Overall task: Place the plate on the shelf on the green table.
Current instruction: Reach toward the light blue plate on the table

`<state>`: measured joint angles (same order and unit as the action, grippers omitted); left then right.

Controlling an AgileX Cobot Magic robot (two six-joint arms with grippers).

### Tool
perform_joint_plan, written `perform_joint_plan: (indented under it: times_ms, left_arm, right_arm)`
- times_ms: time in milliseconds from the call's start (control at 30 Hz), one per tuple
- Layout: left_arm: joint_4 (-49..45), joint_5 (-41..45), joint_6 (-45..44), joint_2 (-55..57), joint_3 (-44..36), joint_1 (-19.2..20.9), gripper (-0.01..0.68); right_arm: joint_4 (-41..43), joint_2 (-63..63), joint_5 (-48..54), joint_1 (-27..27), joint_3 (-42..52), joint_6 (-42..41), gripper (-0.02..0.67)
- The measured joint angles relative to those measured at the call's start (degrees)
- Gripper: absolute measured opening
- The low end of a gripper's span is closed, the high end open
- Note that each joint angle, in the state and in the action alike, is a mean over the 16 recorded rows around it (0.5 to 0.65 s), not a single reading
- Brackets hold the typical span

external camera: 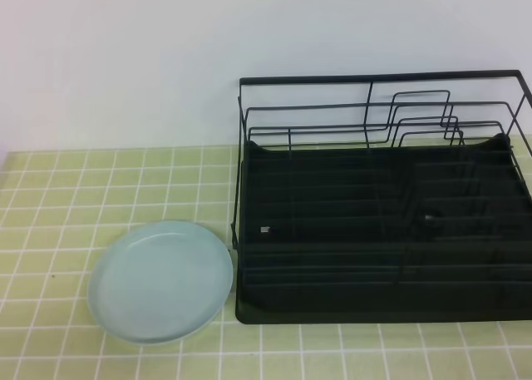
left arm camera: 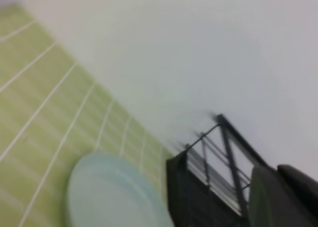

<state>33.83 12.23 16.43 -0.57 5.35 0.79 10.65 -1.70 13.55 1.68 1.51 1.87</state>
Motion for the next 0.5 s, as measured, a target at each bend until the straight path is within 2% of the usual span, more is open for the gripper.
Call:
perform_joint_plan:
  times_ms: [233, 400, 500]
  left_arm:
    - [0.5, 9.4, -13.1, 4.8, 10.0, 0.0, 0.000]
    - [0.5, 15.4, -21.5, 12.4, 17.3, 0.0, 0.000]
    - [0.4, 17.9, -25.2, 18.4, 21.2, 0.0, 0.000]
  right_arm:
    - [-5.2, 0.0, -16.4, 0.0, 0.0, 0.2, -0.003]
    - [-10.5, 0.0, -33.7, 0.0, -0.3, 2.7, -0.003]
    - [-12.9, 0.1, -40.1, 0.0, -1.5, 5.4, -0.003]
